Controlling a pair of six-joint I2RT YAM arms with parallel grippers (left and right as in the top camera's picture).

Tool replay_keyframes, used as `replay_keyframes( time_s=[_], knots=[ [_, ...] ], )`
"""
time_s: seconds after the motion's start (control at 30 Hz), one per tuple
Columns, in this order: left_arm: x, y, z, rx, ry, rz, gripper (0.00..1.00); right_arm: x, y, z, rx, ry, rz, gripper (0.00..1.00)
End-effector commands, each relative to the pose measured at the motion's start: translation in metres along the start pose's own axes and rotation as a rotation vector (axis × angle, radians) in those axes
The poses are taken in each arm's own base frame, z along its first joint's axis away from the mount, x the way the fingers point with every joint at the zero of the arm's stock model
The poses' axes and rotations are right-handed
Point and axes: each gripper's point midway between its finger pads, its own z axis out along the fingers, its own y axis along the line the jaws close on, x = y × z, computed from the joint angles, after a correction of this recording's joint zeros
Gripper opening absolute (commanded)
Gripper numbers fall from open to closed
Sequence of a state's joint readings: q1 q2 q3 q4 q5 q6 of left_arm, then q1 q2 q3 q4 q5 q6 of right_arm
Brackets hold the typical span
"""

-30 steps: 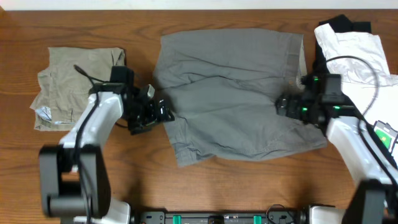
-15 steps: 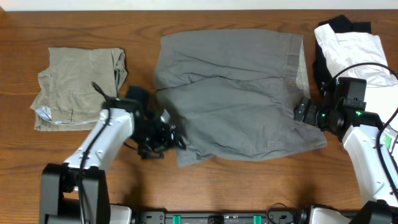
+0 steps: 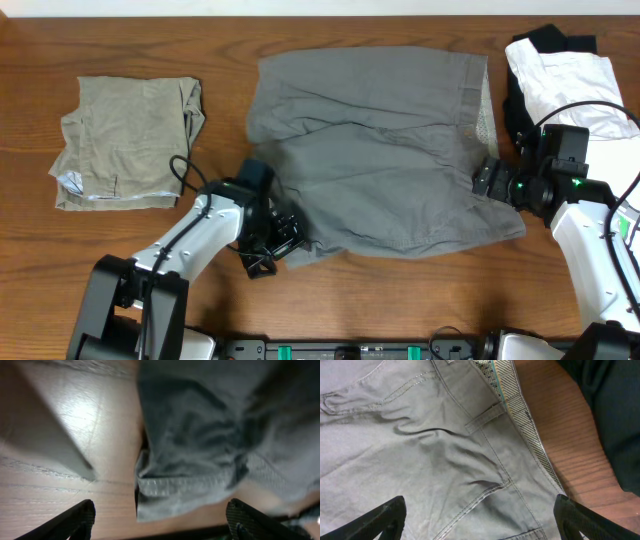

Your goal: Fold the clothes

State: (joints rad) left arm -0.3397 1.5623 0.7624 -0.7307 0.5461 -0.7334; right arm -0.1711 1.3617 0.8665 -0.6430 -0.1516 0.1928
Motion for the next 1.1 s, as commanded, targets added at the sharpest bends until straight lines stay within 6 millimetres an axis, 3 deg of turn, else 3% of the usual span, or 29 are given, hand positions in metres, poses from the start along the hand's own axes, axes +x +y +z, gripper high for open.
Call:
replay_keyframes(
  time_s=[0.0, 0.23, 0.5, 0.7, 0.97, 1.07],
  knots=[
    [-0.006, 0.004, 0.003, -0.038, -0.059, -0.154, 0.86, -0.002, -0.003, -0.001, 0.011, -0.007, -0.010, 0.93],
    [-0.008, 0.003, 0.007, -0.059, -0.106, -0.311, 0.84, -0.002, -0.003, -0.001, 0.011, -0.007, -0.010, 0.93],
    [0.016, -0.010, 0.014, -0.032, -0.017, -0.416, 0.79, -0.002, -0.003, -0.001, 0.011, -0.007, -0.009, 0.94],
    [0.020, -0.011, 0.016, -0.040, -0.014, -0.473, 0.80, -0.002, -0.003, -0.001, 0.011, -0.006, -0.009, 0.95],
    [-0.001, 0.002, 0.014, -0.085, -0.160, -0.564, 0.80, -0.002, -0.003, -0.001, 0.011, -0.007, -0.010, 0.95],
    [-0.008, -0.003, 0.014, -0.061, -0.185, -0.550, 0.80, -0.002, -0.003, -0.001, 0.011, -0.007, -0.010, 0.95]
  ],
)
